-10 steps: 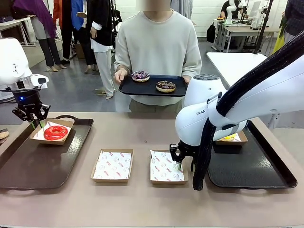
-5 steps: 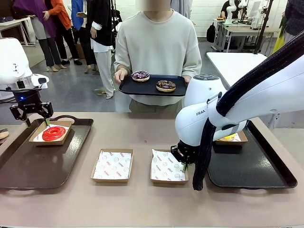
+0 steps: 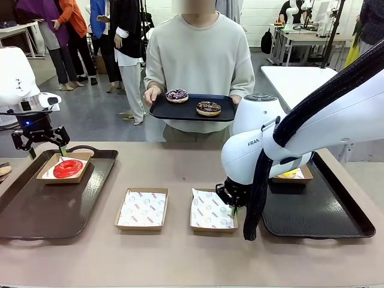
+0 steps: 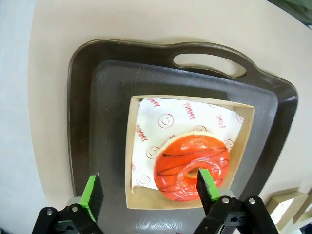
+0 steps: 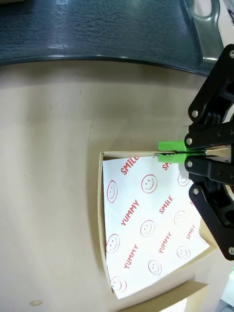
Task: Individually package the donuts and arrange them on the tray.
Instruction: Place the picked Paper togo box on the Handle tray while simultaneously picking up another Paper togo box from the table with the other hand.
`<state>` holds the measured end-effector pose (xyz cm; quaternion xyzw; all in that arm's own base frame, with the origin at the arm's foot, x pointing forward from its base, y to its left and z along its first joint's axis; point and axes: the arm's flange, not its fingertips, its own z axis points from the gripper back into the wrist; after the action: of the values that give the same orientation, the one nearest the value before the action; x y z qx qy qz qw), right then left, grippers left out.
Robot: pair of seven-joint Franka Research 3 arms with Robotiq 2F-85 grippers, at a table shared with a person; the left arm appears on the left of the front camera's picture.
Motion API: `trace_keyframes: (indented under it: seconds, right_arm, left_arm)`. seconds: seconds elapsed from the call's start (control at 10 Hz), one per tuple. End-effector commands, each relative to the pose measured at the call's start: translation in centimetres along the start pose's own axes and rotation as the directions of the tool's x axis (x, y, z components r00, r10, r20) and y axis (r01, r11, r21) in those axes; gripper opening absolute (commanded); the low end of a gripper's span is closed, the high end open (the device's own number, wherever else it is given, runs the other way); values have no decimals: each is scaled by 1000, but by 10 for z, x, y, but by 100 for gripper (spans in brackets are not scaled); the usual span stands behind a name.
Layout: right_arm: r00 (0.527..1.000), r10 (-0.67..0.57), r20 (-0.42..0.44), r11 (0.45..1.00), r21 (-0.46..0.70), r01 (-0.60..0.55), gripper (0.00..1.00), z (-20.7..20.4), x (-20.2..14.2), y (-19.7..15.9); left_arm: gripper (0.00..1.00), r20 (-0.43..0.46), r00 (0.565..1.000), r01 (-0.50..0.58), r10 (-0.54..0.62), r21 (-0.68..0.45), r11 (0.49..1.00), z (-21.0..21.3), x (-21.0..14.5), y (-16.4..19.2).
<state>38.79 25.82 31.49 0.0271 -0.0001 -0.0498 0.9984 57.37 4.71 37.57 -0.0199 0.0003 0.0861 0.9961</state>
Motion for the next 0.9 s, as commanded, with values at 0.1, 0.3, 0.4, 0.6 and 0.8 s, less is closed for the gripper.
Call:
trace_keyframes:
  seconds: [0.1,0.3,0.4,0.6,0.8]
  right_arm:
    - [1000,-12,20,1000,27,12,0,36,13,5]
    - [999,-4,41,999,32,3,0,73,32,10]
    - [998,-8,55,1000,23,7,0,90,44,16]
    - [999,-28,43,999,29,26,0,121,77,23]
    - [999,-43,-6,999,12,43,0,137,111,30]
  left_arm:
    - [100,-10,1000,17,-20,-255,967,47,-47,20]
    - [100,-2,1000,6,-8,-446,895,88,-87,54]
    - [100,17,1000,15,-7,-526,850,102,-106,73]
    - [100,44,999,30,0,-681,732,118,-138,114]
    - [100,48,999,34,5,-778,627,118,-158,150]
